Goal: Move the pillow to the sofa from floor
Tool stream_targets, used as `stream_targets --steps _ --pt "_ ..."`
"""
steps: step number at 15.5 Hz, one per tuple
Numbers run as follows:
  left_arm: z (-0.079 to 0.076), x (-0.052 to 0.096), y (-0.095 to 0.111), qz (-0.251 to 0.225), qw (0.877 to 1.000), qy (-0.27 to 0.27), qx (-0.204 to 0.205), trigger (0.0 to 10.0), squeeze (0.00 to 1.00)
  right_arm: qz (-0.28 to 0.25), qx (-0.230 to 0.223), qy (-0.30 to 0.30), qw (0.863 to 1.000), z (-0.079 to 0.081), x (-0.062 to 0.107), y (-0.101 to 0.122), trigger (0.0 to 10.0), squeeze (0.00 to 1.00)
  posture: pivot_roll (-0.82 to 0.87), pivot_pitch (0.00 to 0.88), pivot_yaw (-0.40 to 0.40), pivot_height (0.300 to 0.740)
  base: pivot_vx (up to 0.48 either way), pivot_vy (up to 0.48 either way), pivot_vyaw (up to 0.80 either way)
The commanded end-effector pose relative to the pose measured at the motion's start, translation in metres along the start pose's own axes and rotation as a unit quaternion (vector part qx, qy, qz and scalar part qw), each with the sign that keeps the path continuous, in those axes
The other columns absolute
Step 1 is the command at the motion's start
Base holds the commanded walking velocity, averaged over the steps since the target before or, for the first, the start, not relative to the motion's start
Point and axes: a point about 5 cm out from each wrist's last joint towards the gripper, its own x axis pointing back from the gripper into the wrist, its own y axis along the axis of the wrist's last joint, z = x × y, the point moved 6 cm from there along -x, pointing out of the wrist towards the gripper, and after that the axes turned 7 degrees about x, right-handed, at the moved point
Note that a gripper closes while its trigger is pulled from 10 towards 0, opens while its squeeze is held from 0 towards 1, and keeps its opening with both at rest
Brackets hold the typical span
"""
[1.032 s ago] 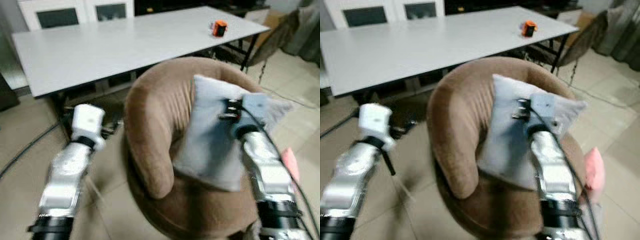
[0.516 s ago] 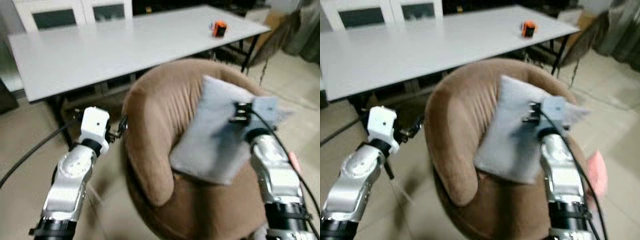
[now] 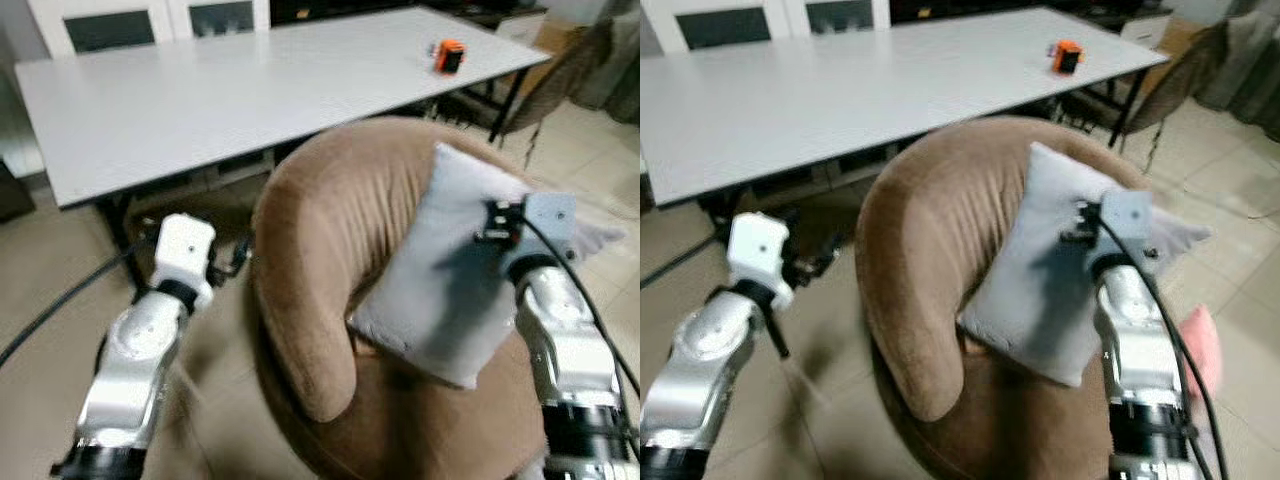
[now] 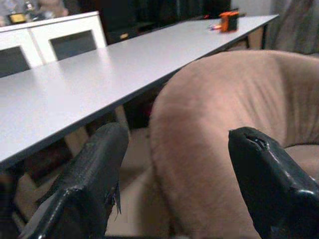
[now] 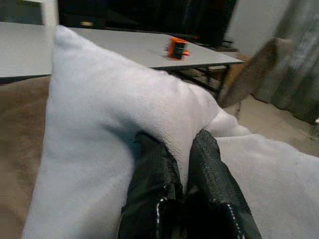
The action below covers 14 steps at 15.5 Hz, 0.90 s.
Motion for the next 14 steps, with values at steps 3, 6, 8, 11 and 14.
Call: stream_targets --steps 3,6,8,11,14 --pt "-0.005 -0.003 0.002 -0.002 1.000 -0.005 0.005 10.0 0.00 -0.030 0.012 -0.024 0.999 -0.021 -0.003 0.017 10.0 0.00 0.02 0.011 -0.058 0.740 0.296 0.000 0.00" --pt "-0.004 -0.005 0.002 -0.003 1.000 -0.006 0.006 10.0 0.00 -0.031 0.018 -0.027 0.999 -0.029 -0.004 0.016 10.0 0.00 0.01 0.010 -0.051 0.740 0.296 0.000 0.00" --pt "-0.005 -0.006 0.002 -0.002 1.000 -0.006 0.004 10.0 0.00 -0.028 0.021 -0.019 0.999 -0.029 -0.004 0.013 10.0 0.00 0.02 0.010 -0.056 0.740 0.292 0.000 0.00" --pt "-0.007 -0.005 0.000 0.003 1.000 -0.009 -0.016 10.0 0.00 -0.021 0.027 -0.004 0.999 -0.028 -0.003 0.006 10.0 0.00 0.02 0.013 -0.067 0.740 0.185 0.000 0.00" --pt "-0.011 -0.003 -0.002 0.005 1.000 -0.017 -0.017 10.0 0.00 -0.025 0.035 0.020 0.999 -0.033 -0.003 0.004 10.0 0.00 0.02 0.019 -0.065 0.740 0.000 0.000 0.00"
